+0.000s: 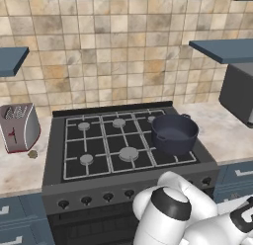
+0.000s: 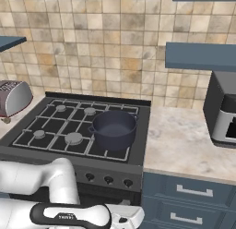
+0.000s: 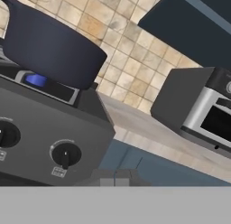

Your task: Turn on the burner for the pot on the stove. Wait thirty seconds for the pot to heat up. Then add the garlic to the pot.

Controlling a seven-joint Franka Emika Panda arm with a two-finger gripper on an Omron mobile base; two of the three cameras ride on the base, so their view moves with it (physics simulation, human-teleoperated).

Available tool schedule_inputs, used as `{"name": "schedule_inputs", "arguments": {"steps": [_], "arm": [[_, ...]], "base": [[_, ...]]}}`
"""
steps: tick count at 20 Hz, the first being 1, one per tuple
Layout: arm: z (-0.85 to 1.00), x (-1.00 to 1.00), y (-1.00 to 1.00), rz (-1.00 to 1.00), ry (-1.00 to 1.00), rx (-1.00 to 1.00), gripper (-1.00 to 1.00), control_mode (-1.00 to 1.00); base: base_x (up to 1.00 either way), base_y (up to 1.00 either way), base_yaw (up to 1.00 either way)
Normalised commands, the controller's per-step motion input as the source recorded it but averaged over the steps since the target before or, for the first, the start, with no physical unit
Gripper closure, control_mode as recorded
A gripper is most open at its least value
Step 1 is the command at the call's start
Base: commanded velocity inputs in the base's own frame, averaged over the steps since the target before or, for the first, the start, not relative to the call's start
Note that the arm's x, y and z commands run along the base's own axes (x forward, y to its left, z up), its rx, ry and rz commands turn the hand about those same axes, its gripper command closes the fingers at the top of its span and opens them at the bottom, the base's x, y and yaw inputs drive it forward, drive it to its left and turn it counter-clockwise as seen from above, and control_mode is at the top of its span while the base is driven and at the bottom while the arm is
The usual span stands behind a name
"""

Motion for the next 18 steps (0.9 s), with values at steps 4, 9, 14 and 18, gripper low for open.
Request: {"name": "schedule_inputs", "arguments": {"steps": [4, 9, 14, 18], "arm": [[0.0, 0.0, 0.0, 0.0, -0.01, 0.0, 1.0, -1.0], [0.0, 0.0, 0.0, 0.0, 0.0, 0.0, 1.0, -1.0], [0.0, 0.0, 0.0, 0.0, 0.0, 0.0, 1.0, -1.0], [0.0, 0.0, 0.0, 0.0, 0.0, 0.0, 1.0, -1.0]], "base": [[0.0, 0.0, 0.0], [0.0, 0.0, 0.0], [0.0, 0.0, 0.0], [0.0, 0.0, 0.0]]}}
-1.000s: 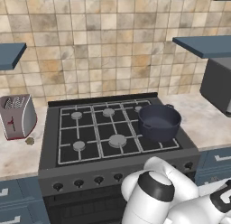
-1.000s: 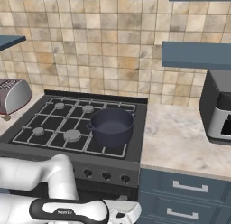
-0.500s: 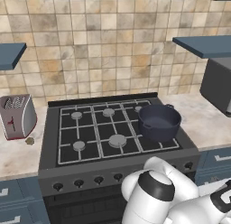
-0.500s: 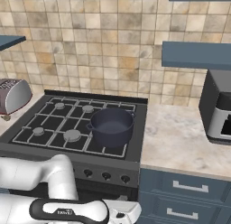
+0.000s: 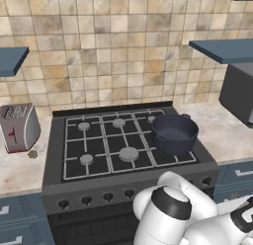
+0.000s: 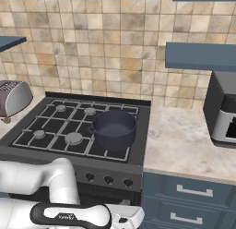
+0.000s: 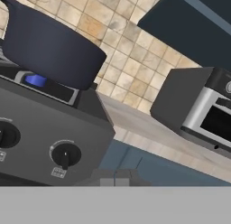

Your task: Turn on the burner for the pot on the stove. Wait thirty seconds for the pot to heat up. Then add the garlic to the pot.

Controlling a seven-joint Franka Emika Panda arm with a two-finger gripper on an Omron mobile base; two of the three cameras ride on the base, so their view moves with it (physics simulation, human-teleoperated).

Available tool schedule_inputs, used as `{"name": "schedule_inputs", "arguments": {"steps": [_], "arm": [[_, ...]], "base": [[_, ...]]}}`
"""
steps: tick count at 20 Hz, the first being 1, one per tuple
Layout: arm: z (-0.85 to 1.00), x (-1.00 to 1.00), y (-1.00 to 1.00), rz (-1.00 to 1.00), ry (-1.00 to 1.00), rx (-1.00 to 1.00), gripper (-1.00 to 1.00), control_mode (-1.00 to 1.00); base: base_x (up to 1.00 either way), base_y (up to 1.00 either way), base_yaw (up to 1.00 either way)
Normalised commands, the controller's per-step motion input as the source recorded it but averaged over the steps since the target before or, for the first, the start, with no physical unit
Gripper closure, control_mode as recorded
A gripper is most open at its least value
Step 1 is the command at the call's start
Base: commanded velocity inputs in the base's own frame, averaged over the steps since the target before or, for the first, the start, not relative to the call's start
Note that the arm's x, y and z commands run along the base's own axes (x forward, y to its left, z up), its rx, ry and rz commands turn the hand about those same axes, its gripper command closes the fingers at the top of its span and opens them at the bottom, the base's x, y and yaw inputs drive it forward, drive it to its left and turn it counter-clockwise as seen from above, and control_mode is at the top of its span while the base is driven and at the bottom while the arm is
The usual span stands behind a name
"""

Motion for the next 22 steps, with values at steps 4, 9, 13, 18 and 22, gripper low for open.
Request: {"name": "schedule_inputs", "arguments": {"steps": [4, 9, 13, 18, 22], "arm": [[0.0, 0.0, 0.0, 0.0, 0.0, 0.0, 1.0, -1.0], [0.0, 0.0, 0.0, 0.0, 0.0, 0.0, 1.0, -1.0], [0.0, 0.0, 0.0, 0.0, 0.0, 0.0, 1.0, -1.0], [0.0, 0.0, 0.0, 0.0, 0.0, 0.0, 1.0, -1.0], [0.0, 0.0, 0.0, 0.0, 0.0, 0.0, 1.0, -1.0]], "base": [[0.0, 0.0, 0.0], [0.0, 0.0, 0.0], [0.0, 0.0, 0.0], [0.0, 0.0, 0.0], [0.0, 0.0, 0.0]]}}
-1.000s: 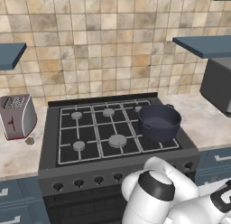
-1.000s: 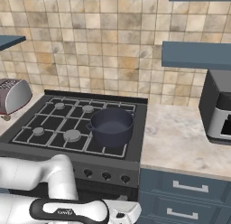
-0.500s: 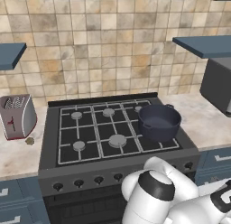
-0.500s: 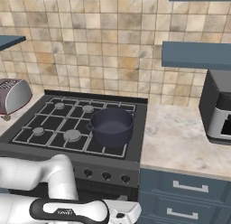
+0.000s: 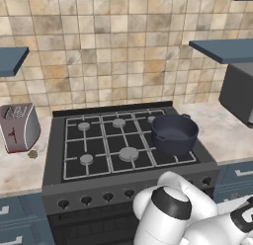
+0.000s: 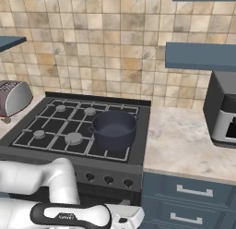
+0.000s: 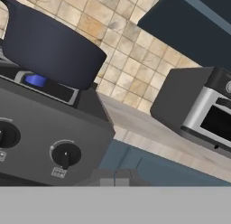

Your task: Turn on the burner for the pot on the stove. Wait thirty seconds for the pot to heat up. Then add the garlic to the pot.

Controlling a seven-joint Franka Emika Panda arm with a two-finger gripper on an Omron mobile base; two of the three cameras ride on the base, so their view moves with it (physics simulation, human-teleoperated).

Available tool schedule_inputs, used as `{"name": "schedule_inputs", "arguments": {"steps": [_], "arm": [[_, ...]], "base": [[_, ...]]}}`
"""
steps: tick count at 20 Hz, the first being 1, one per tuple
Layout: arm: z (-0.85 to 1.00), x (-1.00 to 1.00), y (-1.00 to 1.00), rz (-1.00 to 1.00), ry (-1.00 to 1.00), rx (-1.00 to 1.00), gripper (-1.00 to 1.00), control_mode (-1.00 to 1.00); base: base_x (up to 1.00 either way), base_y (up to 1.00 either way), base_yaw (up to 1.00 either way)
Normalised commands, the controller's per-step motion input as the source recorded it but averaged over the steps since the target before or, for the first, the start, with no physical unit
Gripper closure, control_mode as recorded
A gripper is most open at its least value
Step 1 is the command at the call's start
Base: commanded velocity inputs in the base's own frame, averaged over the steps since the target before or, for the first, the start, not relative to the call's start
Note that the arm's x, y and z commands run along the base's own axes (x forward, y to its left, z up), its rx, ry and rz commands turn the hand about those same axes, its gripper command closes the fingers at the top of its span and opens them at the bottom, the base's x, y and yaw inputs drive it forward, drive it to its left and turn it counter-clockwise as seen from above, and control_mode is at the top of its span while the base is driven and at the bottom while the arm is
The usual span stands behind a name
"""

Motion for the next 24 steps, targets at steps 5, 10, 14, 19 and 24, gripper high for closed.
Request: {"name": "schedule_inputs", "arguments": {"steps": [5, 10, 14, 19, 24], "arm": [[0.0, 0.0, 0.0, 0.0, 0.0, 0.0, 1.0, -1.0], [0.0, 0.0, 0.0, 0.0, 0.0, 0.0, 1.0, -1.0], [0.0, 0.0, 0.0, 0.0, 0.0, 0.0, 1.0, -1.0], [0.0, 0.0, 0.0, 0.0, 0.0, 0.0, 1.0, -1.0], [0.0, 0.0, 0.0, 0.0, 0.0, 0.0, 1.0, -1.0]], "base": [[0.0, 0.0, 0.0], [0.0, 0.0, 0.0], [0.0, 0.0, 0.0], [0.0, 0.0, 0.0], [0.0, 0.0, 0.0]]}}
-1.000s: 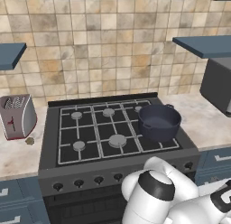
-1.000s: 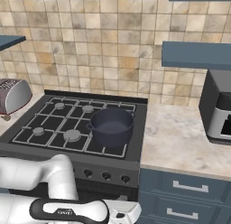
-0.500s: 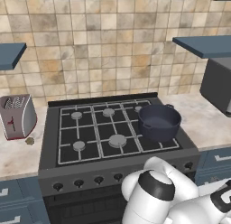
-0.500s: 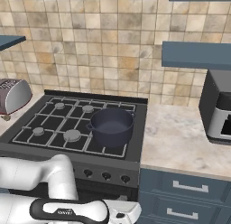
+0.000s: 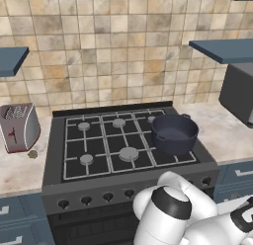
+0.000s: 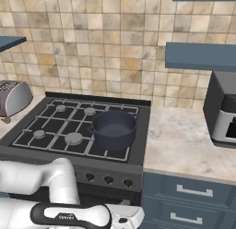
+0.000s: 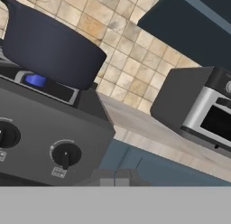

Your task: Turn on the burner for the pot on the stove. Wait thirty seconds for the pot to heat up. Then add the garlic to the pot.

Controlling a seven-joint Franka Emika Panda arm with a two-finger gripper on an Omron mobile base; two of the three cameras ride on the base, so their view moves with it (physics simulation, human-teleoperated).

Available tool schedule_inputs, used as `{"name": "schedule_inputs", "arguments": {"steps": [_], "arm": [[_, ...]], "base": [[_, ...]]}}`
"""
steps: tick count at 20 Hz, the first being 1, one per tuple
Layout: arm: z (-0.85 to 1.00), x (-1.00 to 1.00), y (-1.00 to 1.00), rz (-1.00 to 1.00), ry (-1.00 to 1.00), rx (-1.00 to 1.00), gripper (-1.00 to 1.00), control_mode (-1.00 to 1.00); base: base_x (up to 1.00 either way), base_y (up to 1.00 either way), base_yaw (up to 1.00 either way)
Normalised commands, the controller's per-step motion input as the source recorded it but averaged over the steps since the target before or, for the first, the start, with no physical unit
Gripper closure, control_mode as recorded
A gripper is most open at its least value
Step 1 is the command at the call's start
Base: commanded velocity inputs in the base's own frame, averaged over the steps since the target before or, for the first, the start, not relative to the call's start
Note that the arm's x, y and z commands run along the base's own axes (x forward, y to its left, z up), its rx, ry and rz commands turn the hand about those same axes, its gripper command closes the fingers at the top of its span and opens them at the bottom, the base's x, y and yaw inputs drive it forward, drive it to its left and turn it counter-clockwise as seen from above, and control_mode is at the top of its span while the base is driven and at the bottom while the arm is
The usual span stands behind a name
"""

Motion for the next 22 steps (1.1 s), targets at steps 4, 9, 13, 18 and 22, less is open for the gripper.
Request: {"name": "schedule_inputs", "arguments": {"steps": [4, 9, 13, 18, 22], "arm": [[0.0, 0.0, 0.0, 0.0, 0.0, 0.0, 1.0, -1.0], [0.0, 0.0, 0.0, 0.0, 0.0, 0.0, 1.0, -1.0], [0.0, 0.0, 0.0, 0.0, 0.0, 0.0, 1.0, -1.0], [0.0, 0.0, 0.0, 0.0, 0.0, 0.0, 1.0, -1.0], [0.0, 0.0, 0.0, 0.0, 0.0, 0.0, 1.0, -1.0]], "base": [[0.0, 0.0, 0.0], [0.0, 0.0, 0.0], [0.0, 0.0, 0.0], [0.0, 0.0, 0.0], [0.0, 0.0, 0.0]]}}
